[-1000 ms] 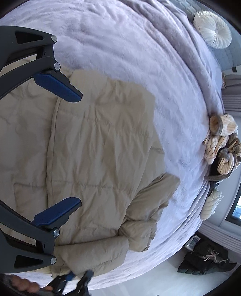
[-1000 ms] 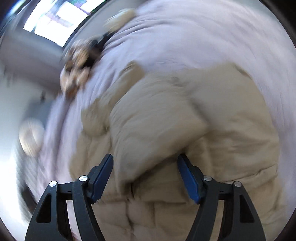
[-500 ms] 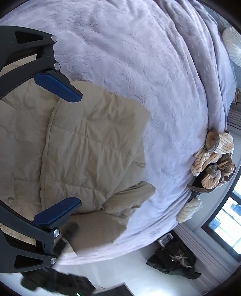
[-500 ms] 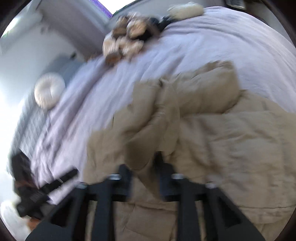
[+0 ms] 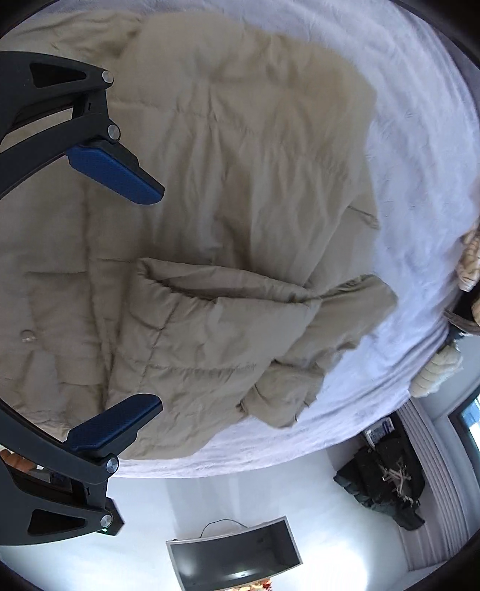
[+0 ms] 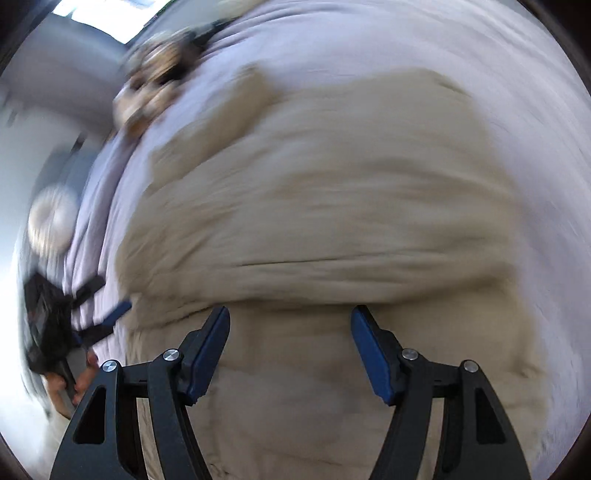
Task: Fold large clothes
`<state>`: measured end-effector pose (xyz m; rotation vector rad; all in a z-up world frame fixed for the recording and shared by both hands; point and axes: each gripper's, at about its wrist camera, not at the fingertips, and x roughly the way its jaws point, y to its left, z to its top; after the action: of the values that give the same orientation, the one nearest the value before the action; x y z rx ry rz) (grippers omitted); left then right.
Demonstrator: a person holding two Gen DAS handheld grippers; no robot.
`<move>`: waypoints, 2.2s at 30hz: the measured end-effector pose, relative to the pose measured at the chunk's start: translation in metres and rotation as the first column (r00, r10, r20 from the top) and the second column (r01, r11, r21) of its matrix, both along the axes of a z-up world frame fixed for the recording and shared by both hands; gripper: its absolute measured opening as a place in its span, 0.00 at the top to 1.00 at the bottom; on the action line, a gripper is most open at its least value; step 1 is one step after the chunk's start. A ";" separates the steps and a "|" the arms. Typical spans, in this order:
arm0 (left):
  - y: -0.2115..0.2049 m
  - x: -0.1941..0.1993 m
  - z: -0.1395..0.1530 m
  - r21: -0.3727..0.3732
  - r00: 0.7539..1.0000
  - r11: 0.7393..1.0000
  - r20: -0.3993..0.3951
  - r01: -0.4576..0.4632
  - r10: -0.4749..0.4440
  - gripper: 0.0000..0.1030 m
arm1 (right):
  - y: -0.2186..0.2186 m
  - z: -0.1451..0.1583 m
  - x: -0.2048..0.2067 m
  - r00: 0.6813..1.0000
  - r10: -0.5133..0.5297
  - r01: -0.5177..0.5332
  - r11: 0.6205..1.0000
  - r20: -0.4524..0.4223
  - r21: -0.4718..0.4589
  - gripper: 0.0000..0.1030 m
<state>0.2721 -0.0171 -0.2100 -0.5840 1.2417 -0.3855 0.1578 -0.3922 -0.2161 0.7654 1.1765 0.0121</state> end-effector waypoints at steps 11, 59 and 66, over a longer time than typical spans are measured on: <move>-0.011 -0.005 0.010 0.075 0.998 0.997 0.045 0.028 -0.032 0.84 | -0.061 -0.016 0.000 0.969 -0.245 0.242 0.965 0.022 0.101 0.89; -0.057 0.022 -0.021 0.396 0.993 0.917 0.079 0.050 -0.089 0.84 | -0.112 -0.036 0.094 0.999 -0.024 0.029 0.990 0.039 -0.142 0.82; -0.056 0.018 -0.024 0.404 0.991 0.913 0.088 0.059 -0.103 0.84 | -0.117 -0.020 0.070 0.992 -0.117 0.125 0.964 0.046 -0.234 0.76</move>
<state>0.2898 -0.0734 -0.2342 -0.1572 1.2000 -0.2169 0.2282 -0.5089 -0.2360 0.6221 1.0764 -0.2137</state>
